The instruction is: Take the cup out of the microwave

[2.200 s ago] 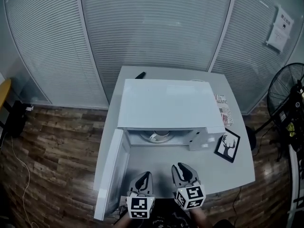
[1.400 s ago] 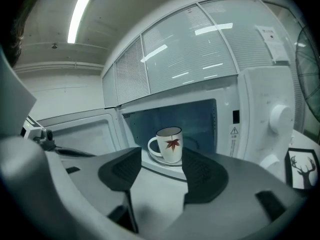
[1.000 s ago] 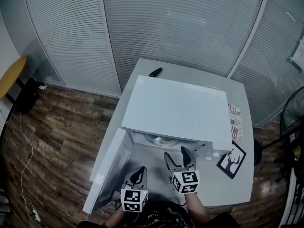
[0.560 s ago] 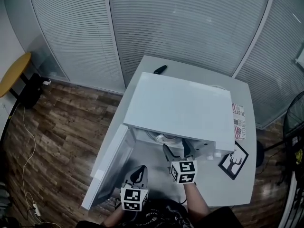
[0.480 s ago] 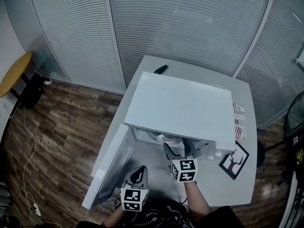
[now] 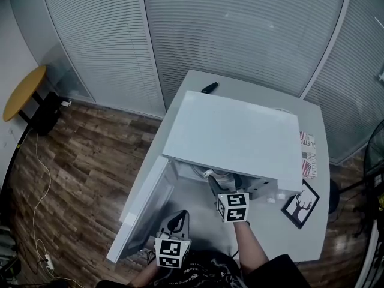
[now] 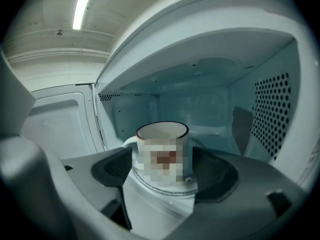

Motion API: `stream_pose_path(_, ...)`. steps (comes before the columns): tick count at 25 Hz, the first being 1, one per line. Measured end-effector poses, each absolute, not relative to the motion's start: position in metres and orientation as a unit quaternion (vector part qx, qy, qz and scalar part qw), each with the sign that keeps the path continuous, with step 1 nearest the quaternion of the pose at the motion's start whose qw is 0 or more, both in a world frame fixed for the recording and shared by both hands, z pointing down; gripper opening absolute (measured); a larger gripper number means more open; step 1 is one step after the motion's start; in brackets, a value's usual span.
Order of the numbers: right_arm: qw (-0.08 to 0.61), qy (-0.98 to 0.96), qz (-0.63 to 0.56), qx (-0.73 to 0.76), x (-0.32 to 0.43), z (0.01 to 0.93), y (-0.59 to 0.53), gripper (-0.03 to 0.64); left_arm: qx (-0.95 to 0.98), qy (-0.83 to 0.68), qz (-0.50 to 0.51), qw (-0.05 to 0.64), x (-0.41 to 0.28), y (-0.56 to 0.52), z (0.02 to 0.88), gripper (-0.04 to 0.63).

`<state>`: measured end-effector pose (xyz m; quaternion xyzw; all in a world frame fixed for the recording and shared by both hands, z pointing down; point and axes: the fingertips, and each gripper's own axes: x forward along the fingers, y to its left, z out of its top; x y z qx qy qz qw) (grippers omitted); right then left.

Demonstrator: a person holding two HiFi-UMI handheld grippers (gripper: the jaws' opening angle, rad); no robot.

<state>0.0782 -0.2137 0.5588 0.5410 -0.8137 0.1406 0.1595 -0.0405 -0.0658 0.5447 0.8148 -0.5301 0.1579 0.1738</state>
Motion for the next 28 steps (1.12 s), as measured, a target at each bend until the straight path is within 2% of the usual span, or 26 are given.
stream_pose_path(7, 0.167, -0.812, 0.138, 0.541, 0.072, 0.566, -0.224, 0.365, 0.816, -0.528, 0.171, 0.16, -0.044, -0.063, 0.543, 0.006)
stream_pose_path(28, 0.167, -0.825, 0.134, 0.522, 0.063, 0.576, -0.239, 0.368, 0.809, -0.521, 0.21, 0.176, -0.045, -0.058, 0.564, 0.006)
